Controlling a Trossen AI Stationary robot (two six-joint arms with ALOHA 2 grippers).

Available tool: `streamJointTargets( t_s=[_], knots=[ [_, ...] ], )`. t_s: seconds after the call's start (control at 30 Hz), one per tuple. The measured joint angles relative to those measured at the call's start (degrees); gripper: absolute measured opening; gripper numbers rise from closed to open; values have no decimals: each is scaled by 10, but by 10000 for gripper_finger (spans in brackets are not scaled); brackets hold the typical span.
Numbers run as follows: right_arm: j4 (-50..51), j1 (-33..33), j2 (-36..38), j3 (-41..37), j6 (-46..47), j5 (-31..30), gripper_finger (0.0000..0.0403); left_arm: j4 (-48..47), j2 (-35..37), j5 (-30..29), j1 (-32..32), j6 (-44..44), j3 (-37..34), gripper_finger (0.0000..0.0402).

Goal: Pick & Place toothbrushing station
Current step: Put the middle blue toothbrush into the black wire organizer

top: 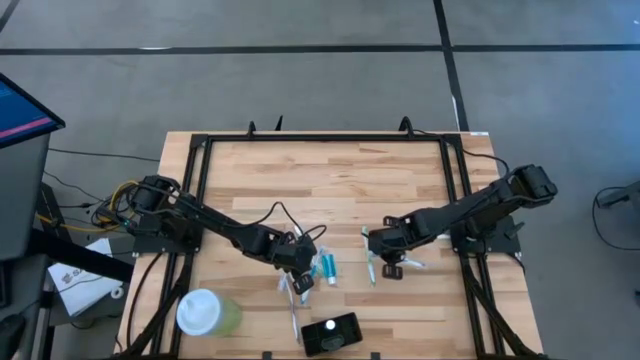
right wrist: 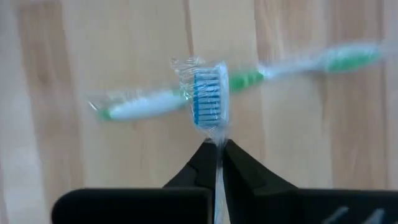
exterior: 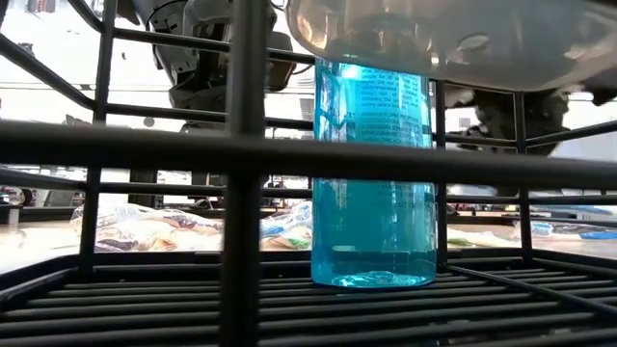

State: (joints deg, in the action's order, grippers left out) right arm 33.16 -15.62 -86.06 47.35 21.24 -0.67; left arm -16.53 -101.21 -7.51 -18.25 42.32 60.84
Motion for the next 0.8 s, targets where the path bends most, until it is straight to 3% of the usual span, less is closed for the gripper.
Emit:
streamJointTargets(
  t_s=[0.27,0.5,0.8],
  knots=[
    [2,4,1,57,-2,-22,2,15,43,-46,-15,-36,-17,3],
    [-22,4,2,112,-2,-27,1,120,146,-67,-28,-74,-103,3],
    [-90,4,2,183,11,-78,1,222,251,-85,-60,-79,-191,3]
  ],
)
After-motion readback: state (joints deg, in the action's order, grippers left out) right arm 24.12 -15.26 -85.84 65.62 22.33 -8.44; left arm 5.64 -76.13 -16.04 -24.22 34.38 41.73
